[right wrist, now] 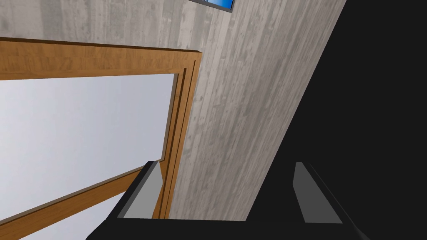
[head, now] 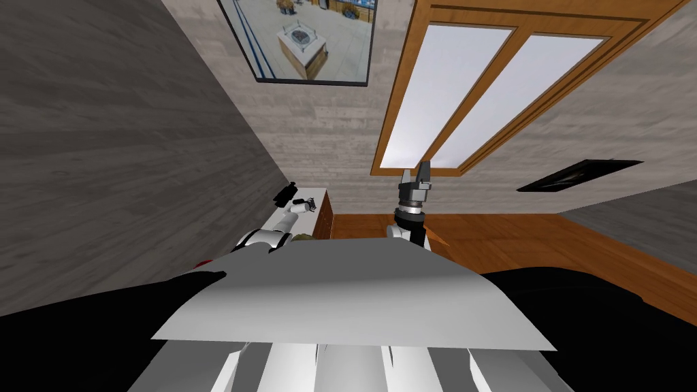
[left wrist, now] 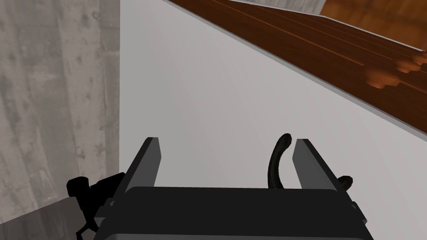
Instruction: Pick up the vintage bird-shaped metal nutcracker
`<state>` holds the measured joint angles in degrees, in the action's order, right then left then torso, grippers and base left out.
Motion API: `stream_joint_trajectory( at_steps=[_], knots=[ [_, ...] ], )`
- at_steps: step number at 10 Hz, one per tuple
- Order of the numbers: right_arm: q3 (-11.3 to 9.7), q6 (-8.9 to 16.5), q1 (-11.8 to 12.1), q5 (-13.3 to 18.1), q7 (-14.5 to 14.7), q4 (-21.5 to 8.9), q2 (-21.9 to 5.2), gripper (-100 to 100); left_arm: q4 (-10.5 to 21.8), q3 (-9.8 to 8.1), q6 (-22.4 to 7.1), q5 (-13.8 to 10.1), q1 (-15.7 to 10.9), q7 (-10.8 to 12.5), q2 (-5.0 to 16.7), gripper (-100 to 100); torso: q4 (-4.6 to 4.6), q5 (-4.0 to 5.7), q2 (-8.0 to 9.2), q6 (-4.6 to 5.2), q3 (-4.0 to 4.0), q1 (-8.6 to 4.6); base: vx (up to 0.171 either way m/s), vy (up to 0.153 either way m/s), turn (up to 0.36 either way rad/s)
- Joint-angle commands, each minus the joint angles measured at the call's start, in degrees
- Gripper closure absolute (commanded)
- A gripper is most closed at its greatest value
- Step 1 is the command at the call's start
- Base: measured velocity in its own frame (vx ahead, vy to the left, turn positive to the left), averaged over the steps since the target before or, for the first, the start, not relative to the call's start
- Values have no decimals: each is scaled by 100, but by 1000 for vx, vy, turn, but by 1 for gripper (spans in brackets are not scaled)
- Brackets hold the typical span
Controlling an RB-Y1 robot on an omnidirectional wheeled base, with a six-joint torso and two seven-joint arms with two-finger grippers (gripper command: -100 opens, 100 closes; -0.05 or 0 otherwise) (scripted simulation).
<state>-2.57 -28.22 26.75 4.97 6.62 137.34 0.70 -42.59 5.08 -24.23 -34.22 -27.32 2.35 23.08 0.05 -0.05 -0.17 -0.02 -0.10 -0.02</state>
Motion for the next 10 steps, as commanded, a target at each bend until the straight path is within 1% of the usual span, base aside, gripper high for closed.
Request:
stream_joint_trajectory(
  at_steps=[1,4,5,7,8,9,10],
  knots=[
    [0,0,0,0,0,0,0,0,4,1,2,-4,-1,-4,0,-100,0,0,0,0,0,0,0,0,0],
    [0,0,0,0,0,0,0,0,4,1,2,-4,-1,-4,0,-100,0,0,1,0,0,1,-1,1,-4],
    [0,0,0,0,0,0,0,0,79,-81,165,-38,117,-18,33,-100,0,0,1,0,0,1,4,-21,-108],
    [0,0,-1,0,0,0,0,0,129,-135,275,-61,195,-28,55,-100,15,-11,-12,8,-14,-1,4,-16,-80],
    [0,0,0,0,0,0,0,0,109,-119,249,-29,178,-9,34,-100,18,-13,-22,7,-20,5,5,-3,6],
    [0,0,0,0,0,0,0,0,115,-121,267,-33,185,-15,34,100,18,-14,-24,7,-21,8,0,0,0],
    [0,0,0,0,0,0,0,0,114,-121,265,-33,184,-15,34,100,18,-14,-23,7,-21,9,0,0,0]
  ],
)
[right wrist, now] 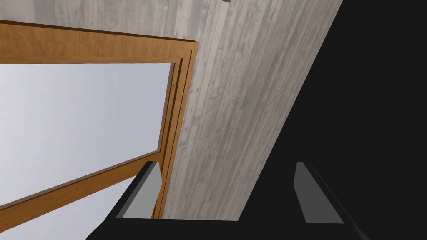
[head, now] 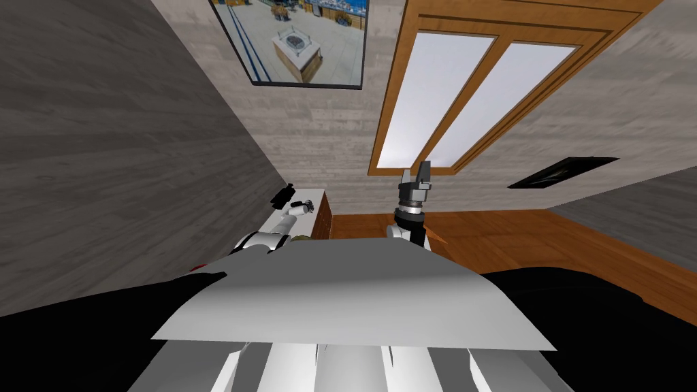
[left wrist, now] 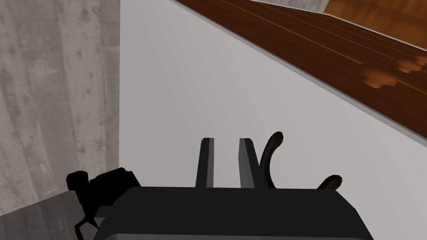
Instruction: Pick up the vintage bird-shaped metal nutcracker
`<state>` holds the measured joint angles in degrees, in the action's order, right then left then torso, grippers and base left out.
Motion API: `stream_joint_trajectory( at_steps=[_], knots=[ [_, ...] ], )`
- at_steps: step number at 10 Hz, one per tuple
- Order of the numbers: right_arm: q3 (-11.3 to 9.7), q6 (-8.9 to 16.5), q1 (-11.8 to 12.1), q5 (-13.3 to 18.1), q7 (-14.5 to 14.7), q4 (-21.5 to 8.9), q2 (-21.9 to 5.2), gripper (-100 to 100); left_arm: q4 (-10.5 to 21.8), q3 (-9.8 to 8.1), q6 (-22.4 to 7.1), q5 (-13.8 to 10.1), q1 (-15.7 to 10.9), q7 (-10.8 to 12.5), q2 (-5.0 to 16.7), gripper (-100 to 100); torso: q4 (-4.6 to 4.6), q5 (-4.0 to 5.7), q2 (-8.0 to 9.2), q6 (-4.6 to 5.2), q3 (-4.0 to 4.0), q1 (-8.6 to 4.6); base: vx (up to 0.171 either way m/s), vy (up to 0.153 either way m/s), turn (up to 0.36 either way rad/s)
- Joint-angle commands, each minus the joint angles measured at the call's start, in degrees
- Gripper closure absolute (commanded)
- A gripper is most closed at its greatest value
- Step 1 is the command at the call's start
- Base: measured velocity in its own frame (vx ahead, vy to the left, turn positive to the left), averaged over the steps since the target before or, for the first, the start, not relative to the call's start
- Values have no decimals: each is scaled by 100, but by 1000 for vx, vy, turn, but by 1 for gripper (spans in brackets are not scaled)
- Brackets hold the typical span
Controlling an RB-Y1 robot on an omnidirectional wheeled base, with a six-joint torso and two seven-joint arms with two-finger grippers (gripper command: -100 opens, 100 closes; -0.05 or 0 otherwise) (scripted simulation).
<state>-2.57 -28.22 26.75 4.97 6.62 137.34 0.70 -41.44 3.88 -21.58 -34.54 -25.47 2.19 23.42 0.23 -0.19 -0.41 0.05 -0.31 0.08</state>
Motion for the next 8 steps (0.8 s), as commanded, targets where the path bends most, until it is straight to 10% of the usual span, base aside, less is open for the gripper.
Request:
stream_joint_trajectory(
  at_steps=[1,3,4,5,7,8],
  knots=[
    [0,0,0,0,0,0,0,0,0,0,0,0,0,0,0,100,0,0,0,0,0,0,0,0,0],
    [0,0,0,0,0,0,0,0,-1,0,1,0,-1,-1,0,100,1,-1,0,0,0,1,0,0,0],
    [0,0,0,0,0,0,0,0,-1,0,1,0,-1,-1,0,0,0,0,0,0,0,1,0,0,0],
    [0,0,0,0,0,0,0,0,-73,80,-181,11,-127,5,-17,100,0,0,0,0,0,1,10,23,85],
    [0,0,0,0,0,0,0,0,-244,42,-247,152,-47,107,-37,100,0,1,-2,-1,-1,5,7,12,68],
    [0,0,0,0,0,0,0,0,-252,45,-266,158,-54,115,-38,0,1,0,-1,0,-1,2,0,0,0]
  ],
)
